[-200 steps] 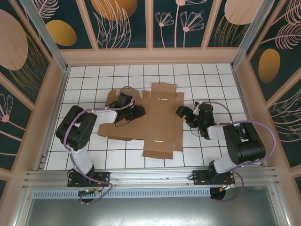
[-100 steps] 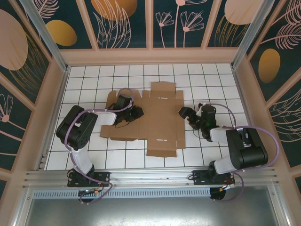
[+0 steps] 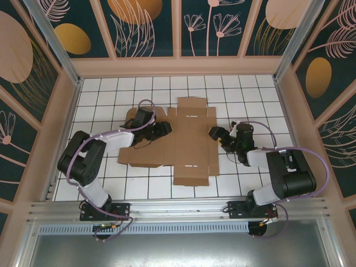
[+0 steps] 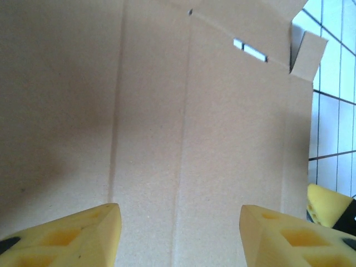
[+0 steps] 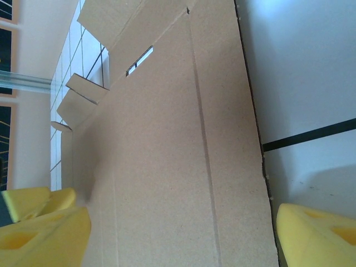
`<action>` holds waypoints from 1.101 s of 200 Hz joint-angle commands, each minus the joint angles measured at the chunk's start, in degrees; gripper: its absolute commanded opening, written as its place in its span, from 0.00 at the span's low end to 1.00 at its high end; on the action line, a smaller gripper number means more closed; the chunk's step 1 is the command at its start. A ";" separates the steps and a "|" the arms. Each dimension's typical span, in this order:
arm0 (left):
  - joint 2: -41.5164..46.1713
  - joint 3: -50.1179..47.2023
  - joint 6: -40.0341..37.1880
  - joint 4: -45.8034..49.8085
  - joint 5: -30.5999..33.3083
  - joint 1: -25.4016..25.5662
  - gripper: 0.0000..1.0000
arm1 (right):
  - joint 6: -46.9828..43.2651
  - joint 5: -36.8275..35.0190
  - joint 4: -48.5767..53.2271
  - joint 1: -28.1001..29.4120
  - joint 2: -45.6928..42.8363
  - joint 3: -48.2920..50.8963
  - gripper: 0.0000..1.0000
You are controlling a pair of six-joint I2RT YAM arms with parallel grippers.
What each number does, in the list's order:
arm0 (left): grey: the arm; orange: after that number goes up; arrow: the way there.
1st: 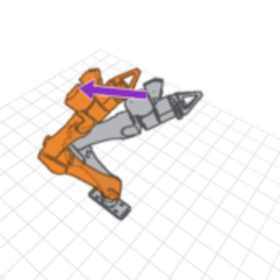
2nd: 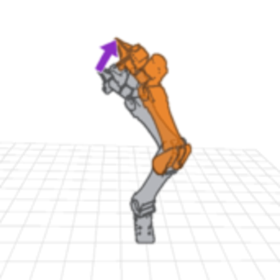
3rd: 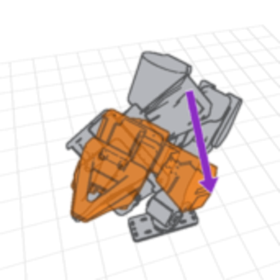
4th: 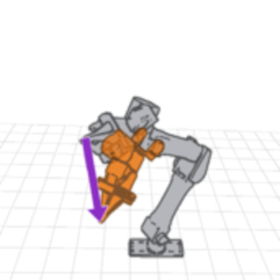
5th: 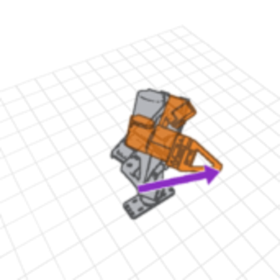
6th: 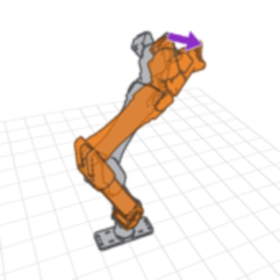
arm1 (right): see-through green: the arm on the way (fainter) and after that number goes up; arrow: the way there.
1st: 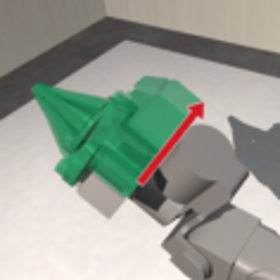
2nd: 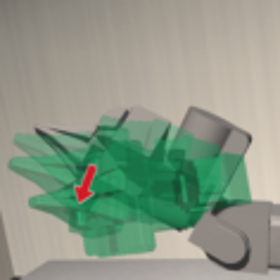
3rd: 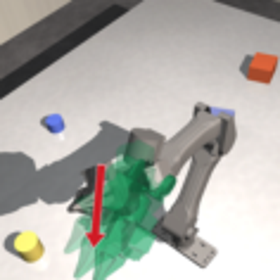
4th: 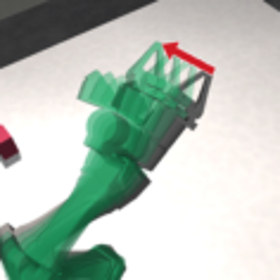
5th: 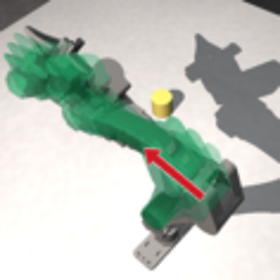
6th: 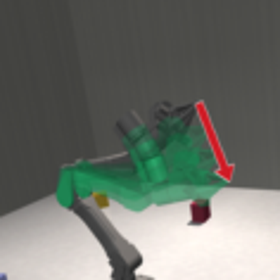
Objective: Fold the paper box
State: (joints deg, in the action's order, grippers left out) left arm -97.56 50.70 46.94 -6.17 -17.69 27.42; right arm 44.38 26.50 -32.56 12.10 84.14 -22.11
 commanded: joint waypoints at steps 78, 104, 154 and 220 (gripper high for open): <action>-7.17 -6.40 -3.50 2.56 2.92 -4.22 0.34 | -2.54 2.78 0.34 0.57 -0.53 -1.29 0.86; -7.34 -7.10 -3.23 1.74 2.69 -4.22 0.34 | -3.39 2.75 0.23 1.04 -1.85 -1.92 0.75; -5.66 -7.05 -3.49 1.62 2.86 -4.22 0.40 | -6.66 -8.41 13.23 2.02 -2.33 -7.05 0.27; 6.14 -7.19 -5.60 1.44 8.28 -4.24 0.97 | -18.00 -24.01 36.27 4.85 4.53 -23.00 0.00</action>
State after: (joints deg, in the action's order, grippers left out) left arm -95.39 43.68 43.13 -8.78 -14.11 23.62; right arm 33.26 13.93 -9.37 15.66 85.47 -37.32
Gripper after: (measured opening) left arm 0.883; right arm 0.043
